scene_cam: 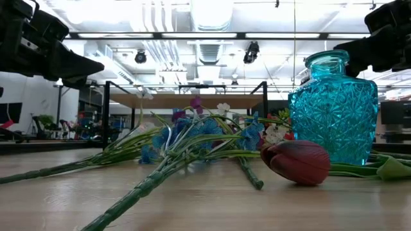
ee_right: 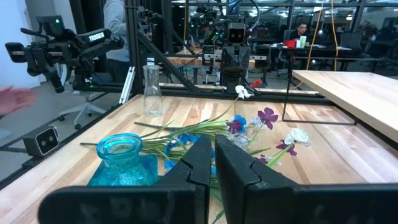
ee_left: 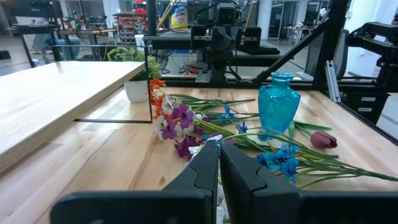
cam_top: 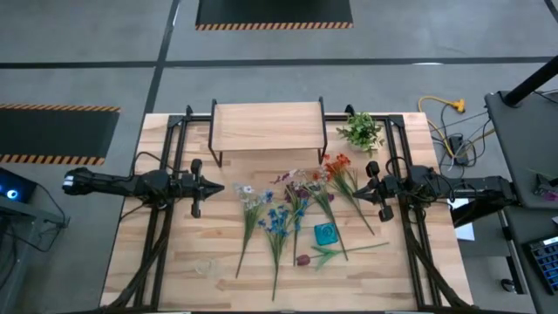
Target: Pick and place flowers into a vace then onto a shelf
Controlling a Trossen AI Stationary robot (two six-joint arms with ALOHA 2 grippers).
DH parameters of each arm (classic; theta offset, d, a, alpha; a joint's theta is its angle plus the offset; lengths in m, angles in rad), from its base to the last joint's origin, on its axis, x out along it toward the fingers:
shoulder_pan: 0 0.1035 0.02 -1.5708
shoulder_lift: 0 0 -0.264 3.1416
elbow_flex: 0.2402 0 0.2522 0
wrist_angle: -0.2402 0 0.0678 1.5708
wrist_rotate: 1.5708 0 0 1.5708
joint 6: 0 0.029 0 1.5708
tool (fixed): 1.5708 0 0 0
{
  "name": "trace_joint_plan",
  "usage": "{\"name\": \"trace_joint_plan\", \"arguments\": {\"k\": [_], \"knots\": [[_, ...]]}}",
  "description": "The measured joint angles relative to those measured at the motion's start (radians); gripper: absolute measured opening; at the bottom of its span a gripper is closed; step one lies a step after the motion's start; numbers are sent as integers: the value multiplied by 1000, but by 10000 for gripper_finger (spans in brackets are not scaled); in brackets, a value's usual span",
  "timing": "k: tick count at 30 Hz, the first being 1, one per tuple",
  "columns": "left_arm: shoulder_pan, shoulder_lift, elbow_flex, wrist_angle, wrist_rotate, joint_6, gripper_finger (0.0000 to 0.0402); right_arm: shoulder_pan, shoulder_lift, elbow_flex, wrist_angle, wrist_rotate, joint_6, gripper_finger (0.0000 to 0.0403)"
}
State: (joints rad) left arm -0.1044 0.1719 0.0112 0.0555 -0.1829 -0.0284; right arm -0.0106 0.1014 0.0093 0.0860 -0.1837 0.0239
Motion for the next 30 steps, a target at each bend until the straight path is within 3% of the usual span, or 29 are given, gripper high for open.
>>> {"name": "trace_joint_plan", "arguments": {"k": [11,23,30], "knots": [[0,0,0,0,0,0,0,0,0,0,19,0,2,13],[0,0,0,0,0,0,0,-1,24,1,209,3,58,16],[0,0,0,0,-2,0,0,9,175,129,88,-28,19,92]]}}
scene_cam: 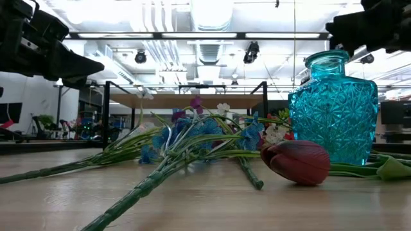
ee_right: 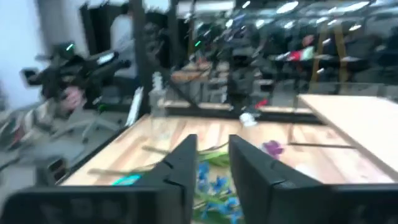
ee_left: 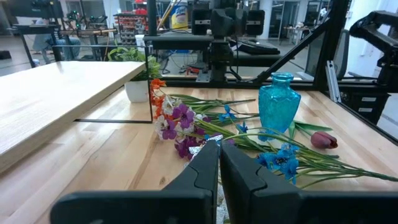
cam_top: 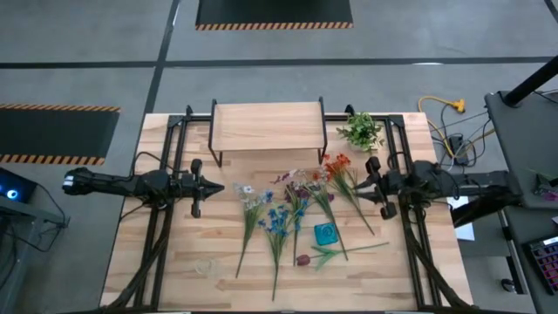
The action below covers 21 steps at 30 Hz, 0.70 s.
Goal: Pick and place flowers into a vace then onto a shelf
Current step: Put the orange flowers into the blue vase
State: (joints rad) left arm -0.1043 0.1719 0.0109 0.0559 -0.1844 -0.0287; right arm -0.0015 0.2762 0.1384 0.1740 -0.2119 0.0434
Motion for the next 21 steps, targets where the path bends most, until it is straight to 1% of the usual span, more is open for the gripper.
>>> {"name": "trace_joint_plan", "arguments": {"k": [3,5,7,10,12,16,19,21], "knots": [[0,0,0,0,0,0,0,19,74,65,-34,-91,-10,140],[0,0,0,0,0,0,0,35,118,115,-71,-136,13,168],[0,0,0,0,-1,0,0,57,153,172,-144,-157,55,189],[0,0,0,0,-1,0,0,108,208,243,-275,-149,93,202],[0,0,0,0,-3,0,0,152,249,273,-315,-102,111,203],[0,0,0,2,-3,0,0,242,323,330,-352,40,171,200],[0,0,0,4,-3,0,0,301,377,372,-459,167,263,198],[0,0,0,4,-3,0,0,331,411,401,-561,229,328,198]]}}
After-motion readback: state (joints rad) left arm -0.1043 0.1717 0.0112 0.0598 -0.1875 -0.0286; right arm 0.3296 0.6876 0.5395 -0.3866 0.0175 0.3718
